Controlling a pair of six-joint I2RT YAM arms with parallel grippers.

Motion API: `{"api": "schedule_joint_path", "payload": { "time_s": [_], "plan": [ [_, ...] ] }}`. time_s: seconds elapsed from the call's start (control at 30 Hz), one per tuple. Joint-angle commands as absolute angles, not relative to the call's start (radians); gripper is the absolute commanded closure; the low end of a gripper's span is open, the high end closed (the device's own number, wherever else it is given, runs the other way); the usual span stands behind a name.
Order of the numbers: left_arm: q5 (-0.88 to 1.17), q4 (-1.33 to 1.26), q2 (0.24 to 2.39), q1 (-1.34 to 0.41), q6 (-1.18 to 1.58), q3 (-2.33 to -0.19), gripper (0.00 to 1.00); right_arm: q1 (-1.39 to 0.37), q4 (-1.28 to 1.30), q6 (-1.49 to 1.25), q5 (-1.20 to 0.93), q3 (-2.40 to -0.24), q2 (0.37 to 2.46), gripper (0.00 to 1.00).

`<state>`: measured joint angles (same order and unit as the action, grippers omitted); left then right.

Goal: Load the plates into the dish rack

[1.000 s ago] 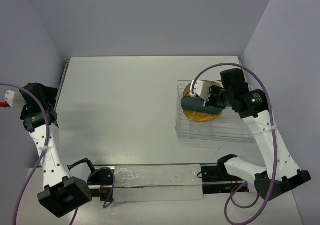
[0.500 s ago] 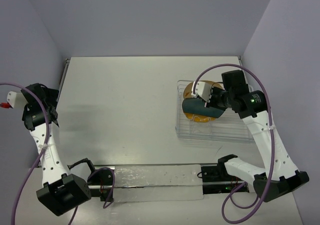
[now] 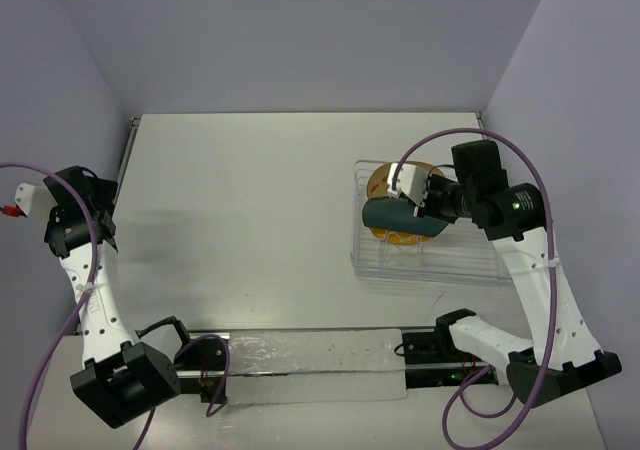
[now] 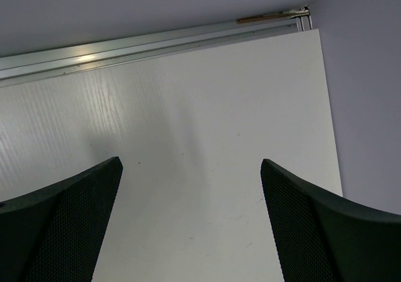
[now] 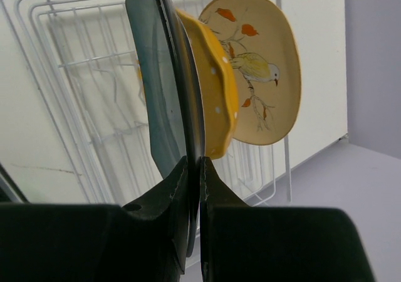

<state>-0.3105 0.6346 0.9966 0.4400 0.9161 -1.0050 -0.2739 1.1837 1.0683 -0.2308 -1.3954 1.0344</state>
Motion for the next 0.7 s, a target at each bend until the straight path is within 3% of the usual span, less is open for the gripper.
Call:
{"api": "schedule_joint_path", "payload": {
  "time_s": [0.0, 0.67],
  "plan": [
    [-0.329, 0.617, 0.997, 0.440, 0.900, -1.005, 0.01, -0.261, 1.150, 1.095, -0.283, -1.417, 0.986, 1.00],
    [-0.293, 0.598, 1.024, 0.440, 0.902, -0.958, 0.01, -0.179, 1.086, 1.154, -0.329, -1.269, 1.017, 1.00]
  ]
}}
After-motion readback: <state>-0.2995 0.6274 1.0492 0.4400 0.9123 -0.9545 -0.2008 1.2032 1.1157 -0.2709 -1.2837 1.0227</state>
